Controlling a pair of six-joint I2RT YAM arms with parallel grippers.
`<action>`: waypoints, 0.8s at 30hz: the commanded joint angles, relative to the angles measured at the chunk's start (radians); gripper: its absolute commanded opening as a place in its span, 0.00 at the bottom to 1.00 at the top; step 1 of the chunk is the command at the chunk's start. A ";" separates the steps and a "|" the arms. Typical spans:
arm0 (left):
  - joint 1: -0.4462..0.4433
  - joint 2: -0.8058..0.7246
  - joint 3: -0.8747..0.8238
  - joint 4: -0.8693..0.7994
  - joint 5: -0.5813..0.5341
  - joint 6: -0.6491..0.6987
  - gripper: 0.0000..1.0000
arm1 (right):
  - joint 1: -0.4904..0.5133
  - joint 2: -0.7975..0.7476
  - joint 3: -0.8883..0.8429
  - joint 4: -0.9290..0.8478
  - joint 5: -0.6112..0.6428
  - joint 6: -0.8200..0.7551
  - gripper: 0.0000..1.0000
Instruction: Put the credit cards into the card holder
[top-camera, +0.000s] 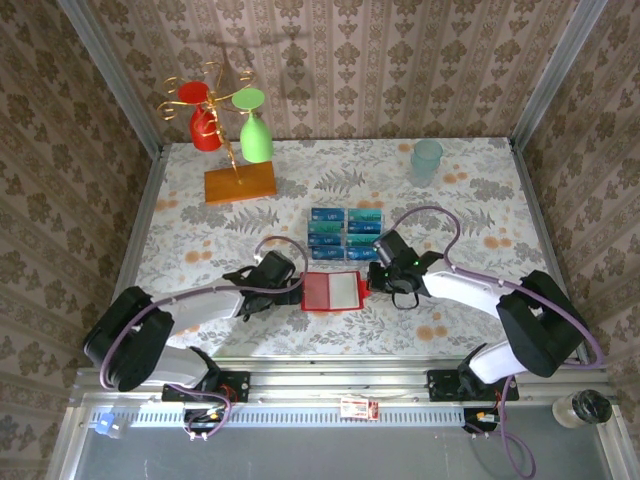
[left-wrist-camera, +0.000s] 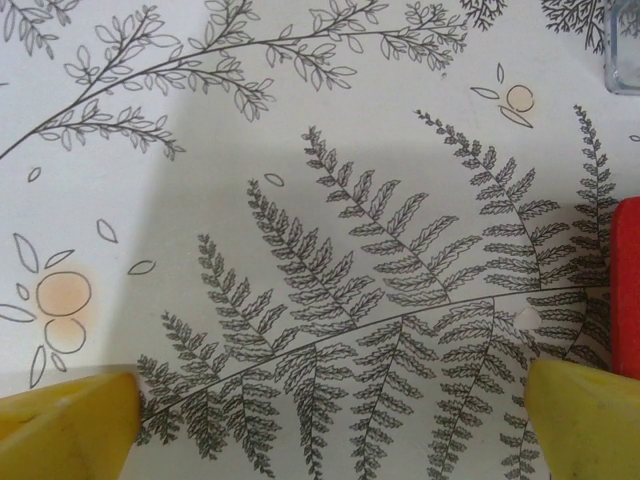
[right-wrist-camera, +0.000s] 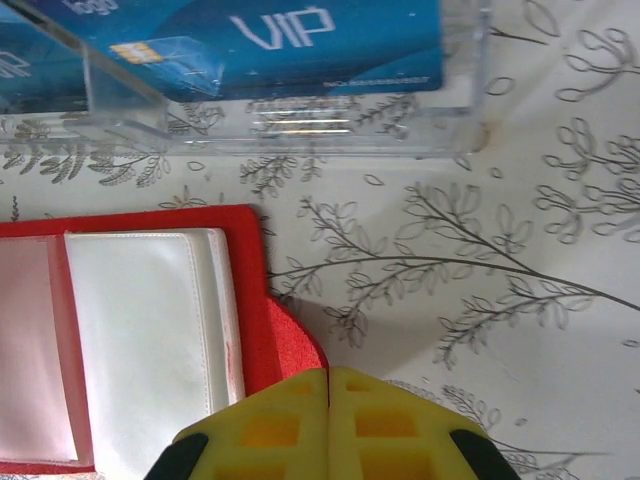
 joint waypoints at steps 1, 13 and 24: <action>-0.027 0.061 0.019 0.117 0.099 0.020 1.00 | -0.001 -0.027 -0.044 0.023 0.003 0.028 0.00; -0.013 -0.084 0.053 0.014 0.068 0.034 1.00 | -0.002 -0.051 -0.054 0.040 -0.027 0.046 0.00; -0.060 -0.116 0.172 0.003 0.107 0.034 1.00 | -0.002 -0.051 -0.050 0.057 -0.050 0.054 0.00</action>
